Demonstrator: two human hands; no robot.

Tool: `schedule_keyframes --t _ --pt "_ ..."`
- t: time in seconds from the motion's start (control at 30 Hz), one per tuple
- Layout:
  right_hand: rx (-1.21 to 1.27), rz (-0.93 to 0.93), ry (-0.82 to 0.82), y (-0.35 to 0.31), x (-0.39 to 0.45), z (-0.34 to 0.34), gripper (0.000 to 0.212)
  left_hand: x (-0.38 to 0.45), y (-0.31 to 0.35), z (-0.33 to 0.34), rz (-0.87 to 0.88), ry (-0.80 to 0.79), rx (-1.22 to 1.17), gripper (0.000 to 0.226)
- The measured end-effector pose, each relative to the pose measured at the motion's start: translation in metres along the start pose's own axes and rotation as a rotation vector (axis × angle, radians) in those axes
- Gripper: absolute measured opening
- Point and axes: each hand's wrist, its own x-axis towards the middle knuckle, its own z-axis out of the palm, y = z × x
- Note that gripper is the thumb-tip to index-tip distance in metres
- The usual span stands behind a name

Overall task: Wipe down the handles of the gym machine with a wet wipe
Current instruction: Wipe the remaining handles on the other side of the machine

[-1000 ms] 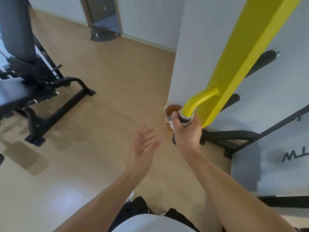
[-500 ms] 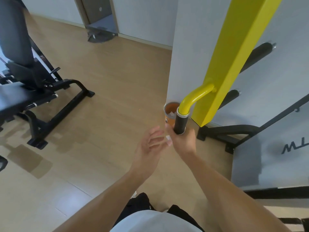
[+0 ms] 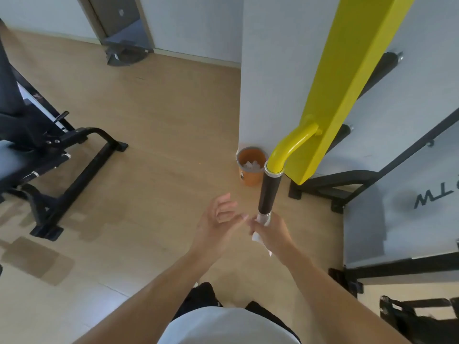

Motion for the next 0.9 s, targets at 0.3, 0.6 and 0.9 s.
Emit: schedule_keyframes --t 0.3,0.6,0.9 --pt "0.590 0.119 -0.050 -0.046 0.002 0.064 0.033 0.075 -0.007 -0.054 -0.069 -0.122 0.026 0.040" --pt "0.574 0.008 0.156 -0.138 0.031 0.128 0.036 0.162 0.021 -0.129 -0.009 -0.561 0.224 0.029" --pt "0.721 -0.044 0.515 -0.173 0.071 0.114 0.026 0.249 0.067 -0.108 0.078 -0.586 0.063 0.018"
